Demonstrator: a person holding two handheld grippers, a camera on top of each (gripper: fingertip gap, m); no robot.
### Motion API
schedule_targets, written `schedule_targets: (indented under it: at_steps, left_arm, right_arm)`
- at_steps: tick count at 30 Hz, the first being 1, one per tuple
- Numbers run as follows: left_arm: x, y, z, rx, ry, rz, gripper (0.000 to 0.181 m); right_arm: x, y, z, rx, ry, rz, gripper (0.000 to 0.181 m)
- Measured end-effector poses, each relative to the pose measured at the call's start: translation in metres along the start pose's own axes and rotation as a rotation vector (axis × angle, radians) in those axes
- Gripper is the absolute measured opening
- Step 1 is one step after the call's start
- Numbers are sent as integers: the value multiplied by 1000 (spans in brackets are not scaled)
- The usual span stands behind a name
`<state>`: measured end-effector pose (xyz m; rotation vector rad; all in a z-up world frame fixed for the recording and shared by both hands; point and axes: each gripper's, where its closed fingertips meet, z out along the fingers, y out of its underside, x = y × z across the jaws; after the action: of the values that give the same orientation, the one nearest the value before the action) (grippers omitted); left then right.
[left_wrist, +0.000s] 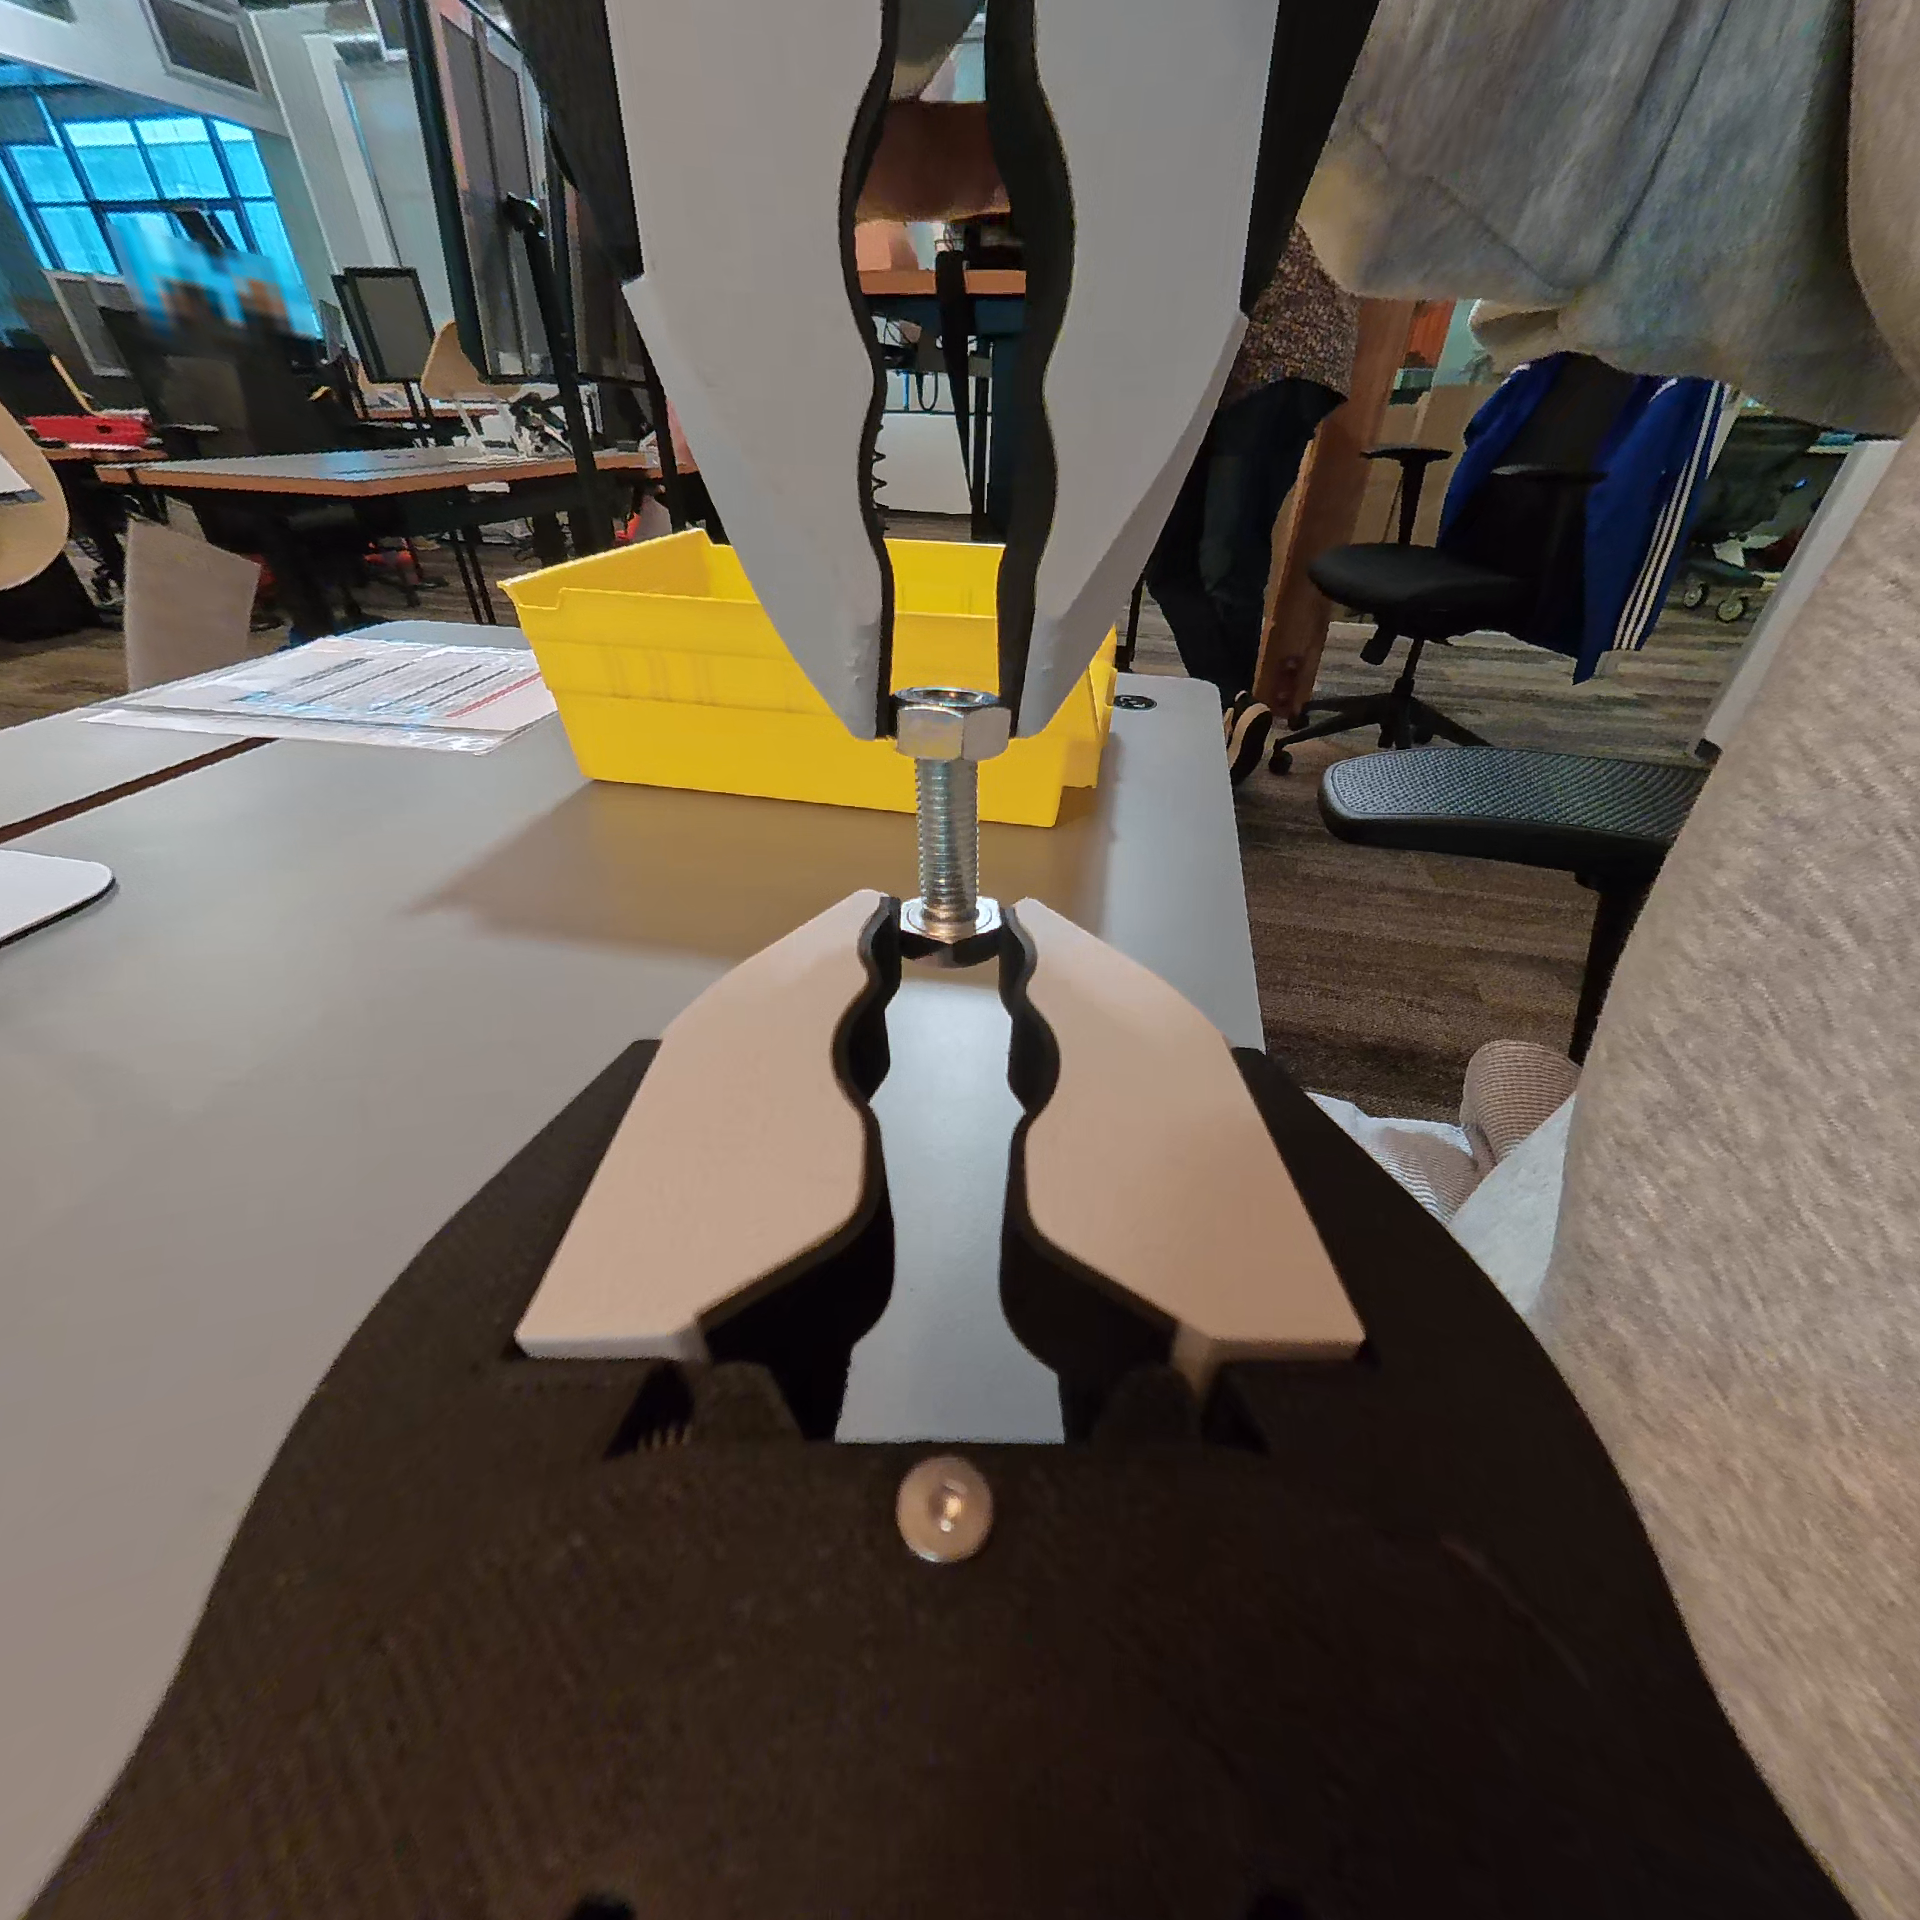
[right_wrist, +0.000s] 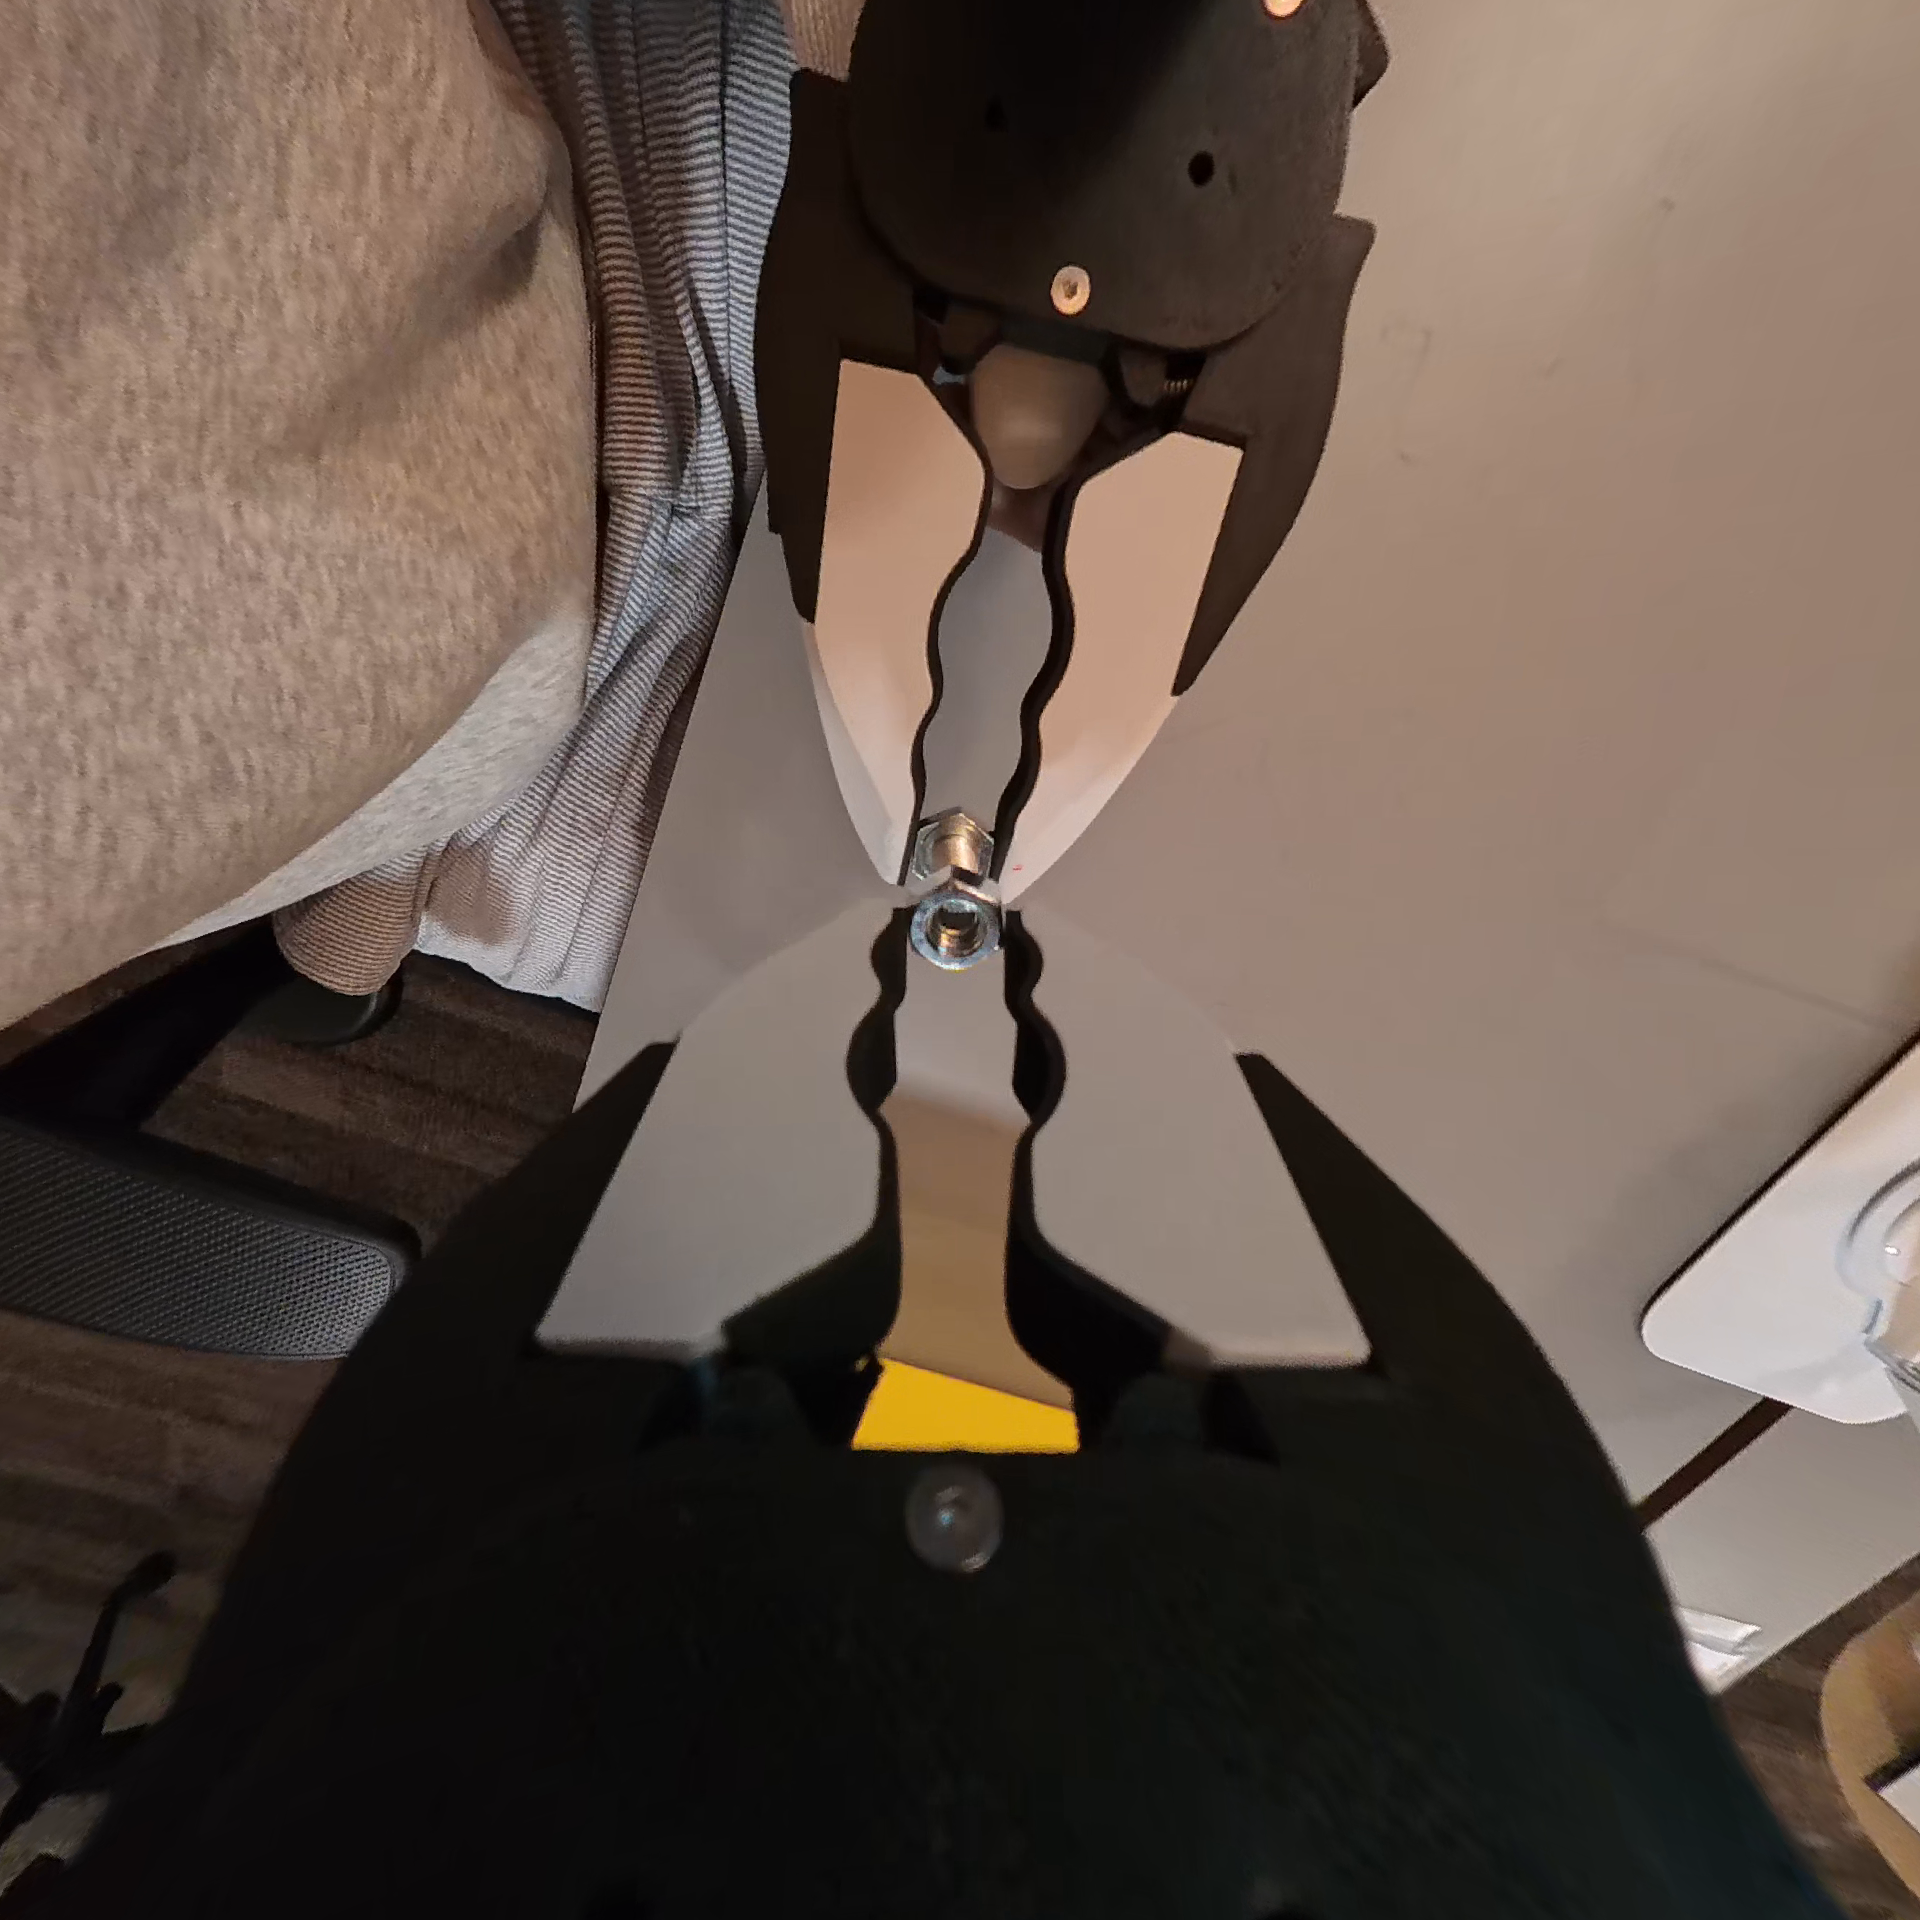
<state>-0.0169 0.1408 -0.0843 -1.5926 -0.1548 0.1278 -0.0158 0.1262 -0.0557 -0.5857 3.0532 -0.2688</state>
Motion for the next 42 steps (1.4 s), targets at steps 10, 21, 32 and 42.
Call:
schedule_targets:
  at_steps: [10, 21, 32, 42]
  left_arm:
    - [2, 6, 3, -48, -11, 45, 18]
    - [0, 6, 3, -46, -15, 27, 18]
    - [-2, 4, 2, -36, -16, 13, 18]
    - [-4, -1, 0, 2, -23, -11, 18]
  right_arm:
    - [-6, 5, 4, -87, -66, -8, 17]
    - [-4, 6, 5, -115, -78, 5, 18]
    - [-1, 1, 0, -72, -40, -4, 21]
    - [0, 7, 2, -75, -47, 15, 22]
